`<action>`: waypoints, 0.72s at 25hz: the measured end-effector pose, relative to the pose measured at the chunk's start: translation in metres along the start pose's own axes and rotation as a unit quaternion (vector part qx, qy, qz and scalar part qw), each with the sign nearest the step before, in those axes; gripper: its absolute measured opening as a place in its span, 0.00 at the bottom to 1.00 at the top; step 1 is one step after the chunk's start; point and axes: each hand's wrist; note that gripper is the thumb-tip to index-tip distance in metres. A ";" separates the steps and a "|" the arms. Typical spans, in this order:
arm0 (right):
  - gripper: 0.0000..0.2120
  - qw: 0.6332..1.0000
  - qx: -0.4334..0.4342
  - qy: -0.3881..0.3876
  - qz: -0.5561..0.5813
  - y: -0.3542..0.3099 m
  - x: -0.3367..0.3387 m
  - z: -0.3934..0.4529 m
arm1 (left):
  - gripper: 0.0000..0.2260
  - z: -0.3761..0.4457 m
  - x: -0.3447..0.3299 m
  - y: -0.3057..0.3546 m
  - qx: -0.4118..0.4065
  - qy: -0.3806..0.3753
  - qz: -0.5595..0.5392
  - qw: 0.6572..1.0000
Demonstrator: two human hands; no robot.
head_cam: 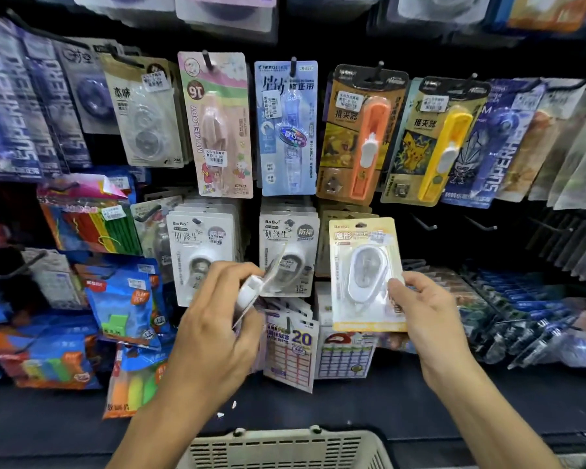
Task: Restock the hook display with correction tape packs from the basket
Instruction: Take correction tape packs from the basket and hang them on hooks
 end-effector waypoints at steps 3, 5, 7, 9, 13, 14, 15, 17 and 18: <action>0.06 0.994 0.026 0.070 -0.078 0.009 -0.003 0.002 | 0.18 -0.003 0.002 -0.007 -0.059 -0.016 0.069 0.996; 0.07 0.997 -0.016 0.080 -0.011 0.011 -0.007 0.000 | 0.16 -0.004 0.004 -0.006 -0.095 -0.019 0.096 0.991; 0.17 0.994 -0.069 0.080 0.009 0.013 -0.008 -0.007 | 0.13 -0.002 0.001 -0.004 -0.131 -0.021 0.085 0.987; 0.17 0.995 -0.094 -0.018 0.014 0.011 -0.013 -0.019 | 0.13 0.000 -0.004 -0.002 -0.163 -0.041 0.053 0.984; 0.16 0.940 -0.106 -0.305 0.106 0.006 -0.031 -0.041 | 0.23 -0.005 -0.019 0.007 -0.220 -0.111 0.060 0.967; 0.12 0.952 -0.080 -0.274 0.113 0.007 -0.032 -0.039 | 0.31 -0.006 -0.022 0.007 -0.206 -0.114 0.090 0.968; 0.09 0.967 -0.057 -0.218 0.119 0.007 -0.031 -0.035 | 0.37 -0.007 -0.022 0.006 -0.172 -0.109 0.110 0.973; 0.06 0.988 -0.020 -0.107 0.110 0.006 -0.021 -0.021 | 0.38 -0.004 -0.018 -0.001 -0.089 -0.086 0.125 0.984; 0.06 0.993 -0.012 -0.065 0.094 0.006 -0.015 -0.014 | 0.35 -0.003 -0.015 -0.006 -0.051 -0.082 0.133 0.986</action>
Point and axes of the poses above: each hand's wrist, its own z-axis towards the middle knuckle, its own x-axis out of the back of the hand, y = z × x, and after that the axes turned 7 degrees about -x, right-handed
